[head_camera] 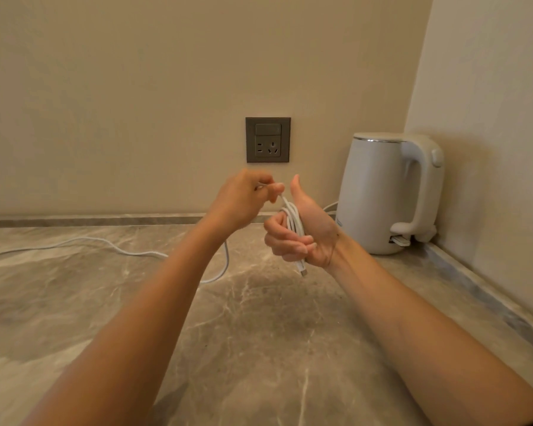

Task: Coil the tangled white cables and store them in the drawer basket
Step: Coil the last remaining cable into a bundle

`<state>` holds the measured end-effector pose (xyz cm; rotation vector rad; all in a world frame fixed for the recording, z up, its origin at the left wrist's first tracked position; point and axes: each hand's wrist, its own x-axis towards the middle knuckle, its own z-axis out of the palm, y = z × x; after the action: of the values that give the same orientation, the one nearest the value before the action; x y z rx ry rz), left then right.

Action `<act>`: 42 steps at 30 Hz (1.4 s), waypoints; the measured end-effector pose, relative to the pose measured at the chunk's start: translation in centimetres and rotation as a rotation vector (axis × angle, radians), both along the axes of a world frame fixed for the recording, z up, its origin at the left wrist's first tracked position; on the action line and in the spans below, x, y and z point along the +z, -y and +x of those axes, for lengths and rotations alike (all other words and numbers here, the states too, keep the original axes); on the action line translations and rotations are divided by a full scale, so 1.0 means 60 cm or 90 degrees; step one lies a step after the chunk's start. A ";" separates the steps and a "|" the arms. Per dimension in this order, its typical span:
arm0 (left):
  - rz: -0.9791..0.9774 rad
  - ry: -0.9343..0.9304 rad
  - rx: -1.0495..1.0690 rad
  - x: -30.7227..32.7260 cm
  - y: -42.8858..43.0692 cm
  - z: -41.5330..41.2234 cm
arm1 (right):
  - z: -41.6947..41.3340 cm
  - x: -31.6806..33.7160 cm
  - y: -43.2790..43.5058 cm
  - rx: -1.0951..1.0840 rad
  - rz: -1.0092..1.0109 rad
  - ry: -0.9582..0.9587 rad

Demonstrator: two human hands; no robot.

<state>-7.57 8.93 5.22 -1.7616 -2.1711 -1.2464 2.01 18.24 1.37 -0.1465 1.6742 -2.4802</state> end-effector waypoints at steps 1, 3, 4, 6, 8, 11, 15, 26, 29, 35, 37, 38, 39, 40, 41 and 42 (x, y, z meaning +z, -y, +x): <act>0.000 0.015 -0.003 -0.003 -0.002 -0.001 | -0.001 0.000 0.000 0.015 -0.028 -0.029; -0.026 0.051 -0.013 -0.011 -0.007 -0.001 | -0.006 0.000 -0.002 0.050 -0.092 -0.083; -0.052 0.081 -0.023 -0.015 -0.007 0.000 | -0.009 -0.001 -0.003 0.075 -0.147 -0.106; -0.119 0.150 -0.062 -0.024 -0.009 0.002 | -0.014 -0.001 -0.005 0.115 -0.270 -0.152; -0.189 0.185 -0.089 -0.033 -0.008 0.007 | -0.016 -0.002 -0.007 0.112 -0.349 -0.194; -0.280 0.223 -0.091 -0.045 -0.008 0.019 | -0.011 0.008 -0.005 0.040 -0.415 -0.223; -0.450 0.187 -0.125 -0.052 -0.006 0.031 | 0.003 0.022 -0.015 -0.280 -0.428 -0.221; -0.522 0.085 -0.145 -0.028 0.000 0.038 | 0.000 0.017 -0.016 -0.556 -0.186 -0.137; -0.480 0.073 -0.138 -0.020 0.004 0.033 | -0.003 0.011 -0.020 -0.588 -0.085 -0.106; -0.389 0.026 -0.111 -0.004 0.006 0.031 | -0.010 -0.003 -0.021 -0.604 0.142 0.016; -0.349 0.010 -0.086 0.002 0.007 0.026 | -0.012 -0.007 -0.024 -0.592 0.149 0.036; -0.330 -0.001 -0.075 0.005 0.008 0.023 | -0.013 -0.009 -0.025 -0.585 0.146 0.043; -0.310 -0.009 -0.065 0.006 0.009 0.021 | -0.015 -0.011 -0.026 -0.577 0.147 0.052; -0.287 -0.014 -0.057 0.007 0.010 0.019 | -0.015 -0.012 -0.026 -0.563 0.150 0.062; -0.262 -0.014 -0.051 0.007 0.011 0.016 | -0.016 -0.014 -0.026 -0.540 0.155 0.072; -0.237 -0.010 -0.046 0.007 0.010 0.014 | -0.015 -0.015 -0.024 -0.507 0.161 0.082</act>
<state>-6.75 8.31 5.66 -1.9834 -2.4791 -0.8775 1.08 19.70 0.48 0.8441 2.2772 -2.6144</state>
